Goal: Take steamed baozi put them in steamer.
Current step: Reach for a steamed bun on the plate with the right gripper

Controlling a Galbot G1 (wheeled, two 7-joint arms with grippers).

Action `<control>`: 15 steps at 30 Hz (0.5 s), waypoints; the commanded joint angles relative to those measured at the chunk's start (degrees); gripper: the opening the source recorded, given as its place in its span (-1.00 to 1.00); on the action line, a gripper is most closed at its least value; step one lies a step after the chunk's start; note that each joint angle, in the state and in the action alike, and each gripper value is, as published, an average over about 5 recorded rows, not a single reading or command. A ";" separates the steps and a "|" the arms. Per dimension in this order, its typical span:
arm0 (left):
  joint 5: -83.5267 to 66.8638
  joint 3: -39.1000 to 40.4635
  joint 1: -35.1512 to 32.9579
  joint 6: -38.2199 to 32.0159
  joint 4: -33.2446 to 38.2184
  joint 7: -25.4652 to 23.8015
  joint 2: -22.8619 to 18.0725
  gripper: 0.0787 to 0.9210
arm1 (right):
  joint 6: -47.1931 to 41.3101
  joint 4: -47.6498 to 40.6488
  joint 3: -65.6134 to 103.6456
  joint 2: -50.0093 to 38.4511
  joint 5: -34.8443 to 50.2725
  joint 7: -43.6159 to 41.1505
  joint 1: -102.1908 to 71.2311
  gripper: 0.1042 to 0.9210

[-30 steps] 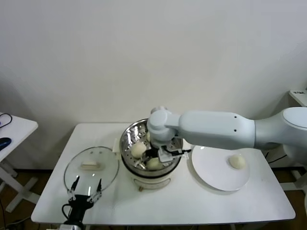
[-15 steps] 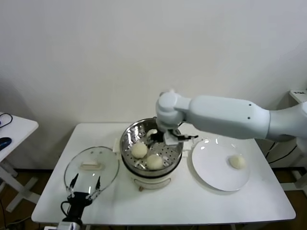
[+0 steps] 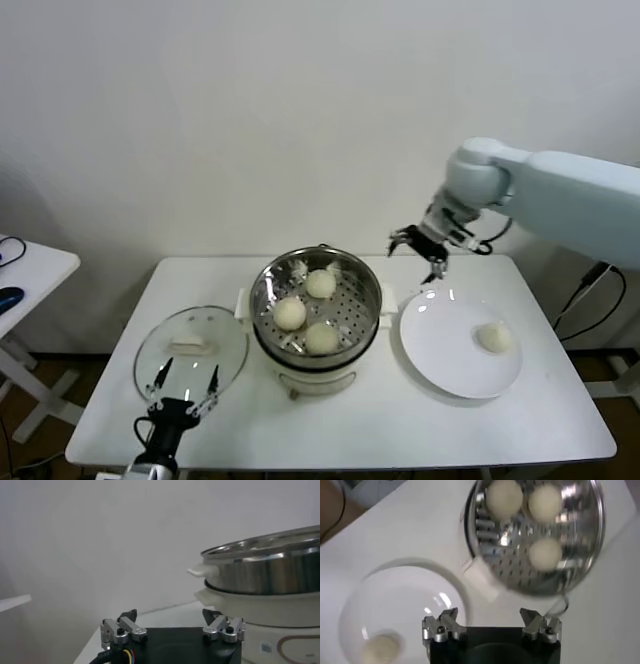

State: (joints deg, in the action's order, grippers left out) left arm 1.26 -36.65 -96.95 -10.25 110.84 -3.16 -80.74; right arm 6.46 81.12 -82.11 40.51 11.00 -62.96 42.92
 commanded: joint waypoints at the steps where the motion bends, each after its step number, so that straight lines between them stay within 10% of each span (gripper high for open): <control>1: -0.83 0.88 -0.31 -0.89 1.54 -0.96 -0.50 0.77 | -4.90 -7.70 10.05 -16.60 -5.81 0.32 -17.30 0.76; 15: -0.03 0.57 -1.31 -1.01 2.13 -1.27 -1.38 0.77 | -3.66 -19.14 29.88 -10.99 -17.18 -0.04 -41.28 0.76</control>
State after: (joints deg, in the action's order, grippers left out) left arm 1.23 -35.84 -97.84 -10.96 112.59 -4.29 -81.89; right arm 3.33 70.28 -63.50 29.79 0.32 -63.02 16.59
